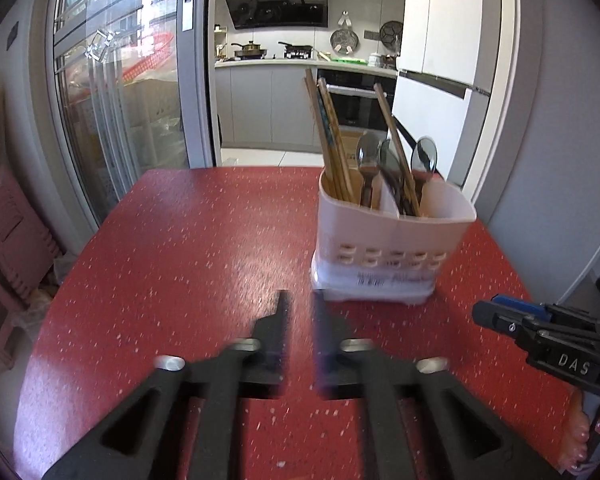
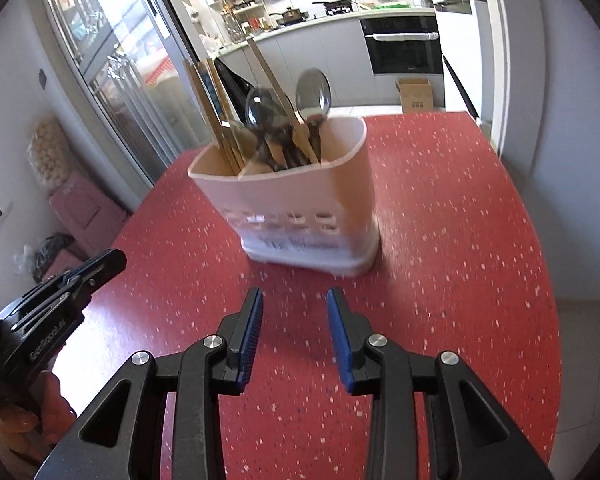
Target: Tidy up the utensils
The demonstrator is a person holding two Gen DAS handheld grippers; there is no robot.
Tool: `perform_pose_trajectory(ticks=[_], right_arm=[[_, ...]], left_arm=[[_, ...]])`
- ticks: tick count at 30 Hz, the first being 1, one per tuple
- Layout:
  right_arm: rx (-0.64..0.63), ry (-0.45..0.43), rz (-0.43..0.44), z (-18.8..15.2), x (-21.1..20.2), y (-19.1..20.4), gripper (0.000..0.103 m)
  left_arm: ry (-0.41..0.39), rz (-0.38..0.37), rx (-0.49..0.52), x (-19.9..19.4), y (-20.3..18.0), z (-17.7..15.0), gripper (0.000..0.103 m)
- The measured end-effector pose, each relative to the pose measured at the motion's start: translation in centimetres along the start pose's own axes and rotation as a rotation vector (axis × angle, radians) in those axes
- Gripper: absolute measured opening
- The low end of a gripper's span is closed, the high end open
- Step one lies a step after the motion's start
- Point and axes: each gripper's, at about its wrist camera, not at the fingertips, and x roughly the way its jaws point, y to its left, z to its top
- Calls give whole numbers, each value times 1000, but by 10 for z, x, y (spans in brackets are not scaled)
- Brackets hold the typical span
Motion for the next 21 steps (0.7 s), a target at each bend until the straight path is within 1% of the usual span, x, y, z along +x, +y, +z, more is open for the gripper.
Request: perform_pose_trajectory(ticks=[1, 2, 3, 7, 9, 11, 12, 13, 14, 16, 19, 21], right_arm=[[2, 5, -4, -3, 0, 0, 36], [3, 11, -7, -6, -1, 0, 36], [4, 12, -10, -8, -2, 0, 36], [15, 34, -26, -16, -2, 0, 37], [16, 51, -24, -21, -1, 1, 43], [3, 85, -9, -28, 1, 4, 59], [-1, 92, -6, -31, 1, 5, 65], [-10, 97, -12, -34, 1, 7, 74], [-22, 93, -25, -37, 0, 9, 80], [-33, 81, -48, -41, -3, 12, 80], [-20, 70, -76, -46, -7, 13, 86], [-15, 59, -90, -49, -10, 12, 86]], left_arm=[[11, 18, -13, -2, 3, -4, 103], [-9, 27, -22, -4, 5, -7, 103], [-14, 25, -20, -6, 6, -10, 103], [17, 33, -7, -7, 7, -24, 103], [30, 34, -8, -8, 9, -32, 103], [34, 36, -10, -11, 10, -38, 103], [36, 38, -13, -11, 10, -41, 103], [36, 39, -19, -12, 10, -43, 103], [36, 37, -23, -14, 11, -45, 103], [38, 39, -38, -16, 12, -48, 103], [36, 44, -52, -19, 14, -52, 103], [36, 36, -49, -21, 13, -53, 103]])
